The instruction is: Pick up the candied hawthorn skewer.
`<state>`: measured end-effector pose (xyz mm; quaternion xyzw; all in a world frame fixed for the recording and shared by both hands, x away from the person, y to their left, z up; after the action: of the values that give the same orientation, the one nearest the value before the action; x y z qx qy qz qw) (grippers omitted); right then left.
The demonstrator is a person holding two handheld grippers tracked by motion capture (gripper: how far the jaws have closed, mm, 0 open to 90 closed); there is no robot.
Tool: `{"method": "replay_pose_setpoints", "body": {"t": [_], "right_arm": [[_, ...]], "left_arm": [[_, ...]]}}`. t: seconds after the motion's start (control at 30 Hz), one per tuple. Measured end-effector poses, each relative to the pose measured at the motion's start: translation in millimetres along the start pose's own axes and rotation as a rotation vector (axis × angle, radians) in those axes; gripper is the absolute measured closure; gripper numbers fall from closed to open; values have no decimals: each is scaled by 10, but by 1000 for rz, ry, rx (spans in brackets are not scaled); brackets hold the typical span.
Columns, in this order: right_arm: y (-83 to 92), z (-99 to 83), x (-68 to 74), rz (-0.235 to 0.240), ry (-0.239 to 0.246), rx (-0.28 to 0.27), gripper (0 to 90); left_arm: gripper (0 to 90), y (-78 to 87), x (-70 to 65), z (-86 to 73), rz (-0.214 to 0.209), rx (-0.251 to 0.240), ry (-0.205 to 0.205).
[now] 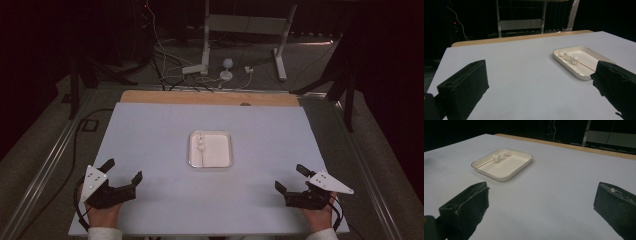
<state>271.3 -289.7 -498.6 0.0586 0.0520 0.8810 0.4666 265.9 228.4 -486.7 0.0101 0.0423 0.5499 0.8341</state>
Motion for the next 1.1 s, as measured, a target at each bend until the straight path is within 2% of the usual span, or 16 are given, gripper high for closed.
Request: {"method": "replay_pose_setpoints", "body": {"t": [0.47,0.67,1.1], "right_arm": [[-6,-13,-44,-21,1,4,0],[2,-15,-77,-36,-2,2,0],[18,-8,-91,-54,-3,-3,0]], "left_arm": [[6,-7,47,-33,30,19,20],[5,-9,63,19,49,27,27],[5,-101,9,175,37,53,42]]}}
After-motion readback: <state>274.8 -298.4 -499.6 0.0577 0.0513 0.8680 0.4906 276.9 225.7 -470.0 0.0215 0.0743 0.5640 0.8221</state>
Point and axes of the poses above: each handheld gripper's, and its own axes: y roughly backward along the jaws, z roughly out of its top, x roughly to its left, the point moved 5 cm from there along -y, roughly forward along the jaws, and after that the axes turned 12 degrees about -x, right-handed, at the moved point
